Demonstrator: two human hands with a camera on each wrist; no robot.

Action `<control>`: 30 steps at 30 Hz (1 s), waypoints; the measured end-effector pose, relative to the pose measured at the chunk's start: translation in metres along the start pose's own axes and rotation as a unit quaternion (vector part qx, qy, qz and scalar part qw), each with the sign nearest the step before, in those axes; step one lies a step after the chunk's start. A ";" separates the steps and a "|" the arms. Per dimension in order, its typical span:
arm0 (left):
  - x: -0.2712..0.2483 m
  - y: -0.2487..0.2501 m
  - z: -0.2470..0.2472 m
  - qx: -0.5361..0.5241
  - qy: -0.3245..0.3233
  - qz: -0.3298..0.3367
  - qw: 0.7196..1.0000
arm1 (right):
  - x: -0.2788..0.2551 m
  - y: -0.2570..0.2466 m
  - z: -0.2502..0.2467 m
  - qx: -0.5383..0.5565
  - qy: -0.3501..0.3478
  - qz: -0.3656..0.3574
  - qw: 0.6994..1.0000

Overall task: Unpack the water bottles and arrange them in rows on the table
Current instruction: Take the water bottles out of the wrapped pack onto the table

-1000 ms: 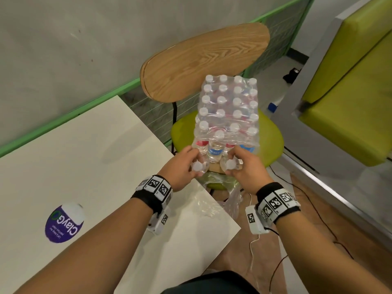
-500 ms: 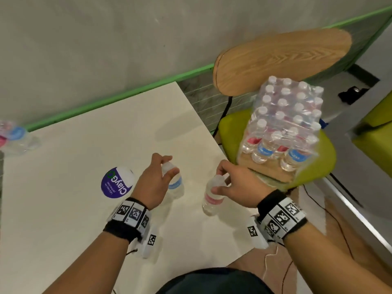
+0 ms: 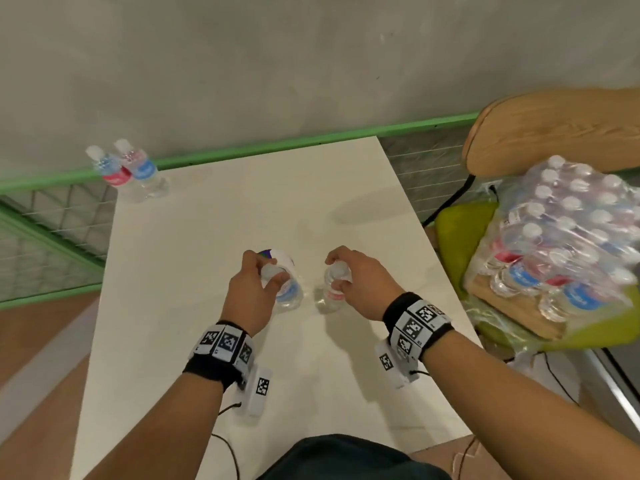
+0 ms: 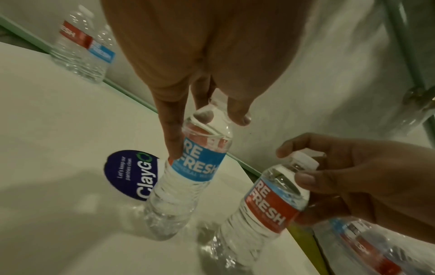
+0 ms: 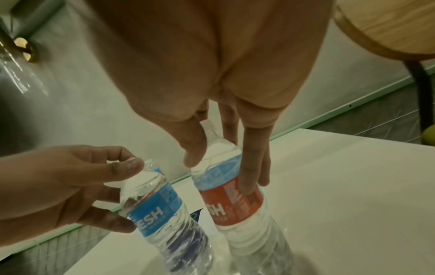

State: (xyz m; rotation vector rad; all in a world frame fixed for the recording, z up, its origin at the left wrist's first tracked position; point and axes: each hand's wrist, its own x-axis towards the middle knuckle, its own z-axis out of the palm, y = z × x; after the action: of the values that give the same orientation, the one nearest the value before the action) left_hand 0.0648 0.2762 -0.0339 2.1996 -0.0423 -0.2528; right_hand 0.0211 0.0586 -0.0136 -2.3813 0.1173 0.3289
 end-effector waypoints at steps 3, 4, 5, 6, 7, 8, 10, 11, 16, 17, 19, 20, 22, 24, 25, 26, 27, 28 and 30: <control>0.005 -0.009 -0.011 -0.009 0.013 -0.006 1.000 | 0.024 -0.016 0.009 -0.004 0.005 -0.010 1.000; 0.007 -0.010 -0.014 -0.012 0.016 -0.008 1.000 | 0.032 -0.022 0.012 -0.002 0.009 -0.008 1.000; 0.009 -0.012 -0.017 -0.012 0.016 -0.010 1.000 | 0.039 -0.028 0.014 0.003 0.012 -0.005 1.000; 0.010 -0.012 -0.019 -0.010 0.013 -0.010 1.000 | 0.046 -0.032 0.016 0.006 0.016 -0.003 1.000; 0.012 -0.012 -0.020 -0.006 0.008 -0.008 1.000 | 0.052 -0.036 0.019 0.005 0.021 -0.002 1.000; 0.014 -0.011 -0.022 -0.003 0.001 -0.003 1.000 | 0.058 -0.040 0.021 0.001 0.024 -0.003 1.000; 0.020 -0.010 -0.022 0.004 -0.013 0.016 1.000 | 0.066 -0.045 0.025 -0.008 0.031 -0.006 0.999; 0.023 -0.010 -0.022 0.017 -0.021 0.026 0.999 | 0.069 -0.047 0.027 -0.004 0.035 -0.006 0.999; 0.036 -0.010 -0.027 0.063 -0.023 0.055 0.996 | 0.076 -0.045 0.030 -0.024 0.039 -0.013 0.999; 0.036 -0.011 -0.027 0.060 -0.017 0.053 0.997 | 0.076 -0.043 0.030 -0.016 0.035 -0.011 0.999; 0.032 -0.014 -0.026 0.055 -0.011 0.051 0.997 | 0.075 -0.040 0.028 -0.005 0.026 -0.019 0.999; 0.029 -0.016 -0.024 0.050 -0.009 0.050 0.997 | 0.075 -0.039 0.027 -0.009 0.022 -0.025 0.999; 0.025 -0.018 -0.022 0.046 -0.011 0.044 0.998 | 0.072 -0.037 0.025 -0.022 0.016 -0.033 0.999; 0.021 -0.014 -0.023 0.050 -0.009 0.035 0.998 | 0.067 -0.033 0.021 -0.021 0.019 -0.030 0.999; 0.018 -0.011 -0.024 0.054 0.007 0.041 0.998 | 0.062 -0.030 0.017 -0.017 0.023 -0.025 0.999; 0.016 -0.007 -0.025 0.061 0.037 0.062 0.996 | 0.056 -0.026 0.012 -0.015 0.029 -0.022 0.999; 0.013 0.000 -0.025 0.072 0.074 0.094 0.990 | 0.048 -0.021 0.006 -0.018 0.034 -0.020 0.999; 0.010 0.008 -0.025 0.083 0.107 0.127 0.983 | 0.038 -0.014 -0.001 -0.021 0.033 -0.019 0.999; 0.001 0.031 -0.020 0.089 0.145 0.190 0.967 | 0.014 0.006 -0.016 -0.005 0.019 -0.005 1.000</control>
State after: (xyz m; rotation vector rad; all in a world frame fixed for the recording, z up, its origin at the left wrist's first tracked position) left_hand 0.0715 0.2730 0.0027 2.3310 -0.3310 0.2976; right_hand 0.0369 0.0431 -0.0097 -2.3983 0.1211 0.2787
